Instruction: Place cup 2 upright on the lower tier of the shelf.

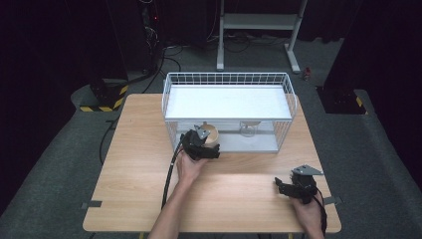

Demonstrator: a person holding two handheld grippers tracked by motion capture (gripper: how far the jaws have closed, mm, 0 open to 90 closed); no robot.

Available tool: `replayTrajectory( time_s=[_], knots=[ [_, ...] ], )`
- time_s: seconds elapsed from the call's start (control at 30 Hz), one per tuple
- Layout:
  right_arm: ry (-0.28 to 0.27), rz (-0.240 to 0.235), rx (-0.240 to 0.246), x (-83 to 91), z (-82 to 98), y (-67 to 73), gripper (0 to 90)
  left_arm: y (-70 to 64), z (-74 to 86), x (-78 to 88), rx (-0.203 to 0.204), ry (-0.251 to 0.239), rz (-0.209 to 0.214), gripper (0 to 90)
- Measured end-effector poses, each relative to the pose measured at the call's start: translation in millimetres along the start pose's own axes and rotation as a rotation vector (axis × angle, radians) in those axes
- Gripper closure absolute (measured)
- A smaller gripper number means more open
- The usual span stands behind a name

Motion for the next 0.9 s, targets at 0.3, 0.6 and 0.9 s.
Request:
replayTrajectory(
  time_s=[0.3,0.6,0.9],
  knots=[
    [0.000,0.000,0.000,0.0,0.0,0.0,22.6,1.4,4.3,6.5,0.003,0.009,0.003,2.1],
    [0.001,0.000,0.001,0.0,0.1,-0.1,22.6,-2.1,12.0,12.0,0.006,0.013,0.012,9.3],
    [-0.001,-0.001,0.004,0.0,0.0,-0.1,22.6,-3.1,18.8,16.3,0.031,0.020,0.012,14.1]
  ],
)
Point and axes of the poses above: each handheld gripper's, and its own axes: x roughly backward along the jaws, z roughly out of its underside, y roughly to its left, the point moved 6 cm from there along -x, roughly forward along the jaws, and after that the axes turned 3 degrees about y, right-handed, at the moved point
